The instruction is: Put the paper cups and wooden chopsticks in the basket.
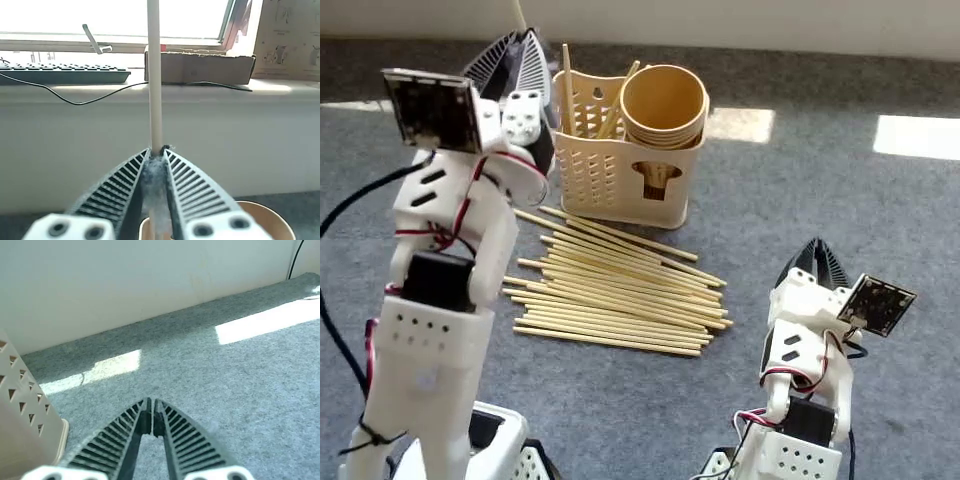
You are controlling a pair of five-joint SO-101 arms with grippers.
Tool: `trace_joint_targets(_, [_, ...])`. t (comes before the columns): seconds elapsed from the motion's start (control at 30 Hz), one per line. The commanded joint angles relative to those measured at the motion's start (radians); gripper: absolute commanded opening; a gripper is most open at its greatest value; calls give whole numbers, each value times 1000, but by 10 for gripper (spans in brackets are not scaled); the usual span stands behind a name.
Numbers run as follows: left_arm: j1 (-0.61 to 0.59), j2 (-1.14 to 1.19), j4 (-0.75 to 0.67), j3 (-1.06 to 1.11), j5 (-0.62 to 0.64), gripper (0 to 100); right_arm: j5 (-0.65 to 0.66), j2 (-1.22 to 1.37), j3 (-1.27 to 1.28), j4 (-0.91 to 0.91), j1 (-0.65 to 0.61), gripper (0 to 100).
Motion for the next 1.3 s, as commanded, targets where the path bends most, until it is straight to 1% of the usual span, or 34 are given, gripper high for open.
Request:
trace_joint_targets(0.0, [-8,113,-25,-128,11,5,9,-5,-1,-31,-10,27])
trace_joint_targets(0.2, [-19,266,-26,-225,11,5,9,-5,-1,-31,-10,27])
trace_joint_targets(0.43, [-50,414,-100,-243,11,5,9,-5,-1,-31,-10,27])
trace_joint_targets(0.63, [-58,467,-97,-240,11,8,9,-5,-1,-31,-10,29])
trace_joint_targets(0.7, [-61,466,-89,-237,11,35,9,-5,-1,-31,-10,29])
trace_joint_targets(0.83, [-62,464,2,-248,11,76,9,-5,-1,-31,-10,29])
trace_joint_targets(0.9, [-62,463,37,-260,11,77,9,-5,-1,-31,-10,29])
trace_joint_targets(1.27, [-65,463,368,-453,11,76,9,-5,-1,-31,-10,29])
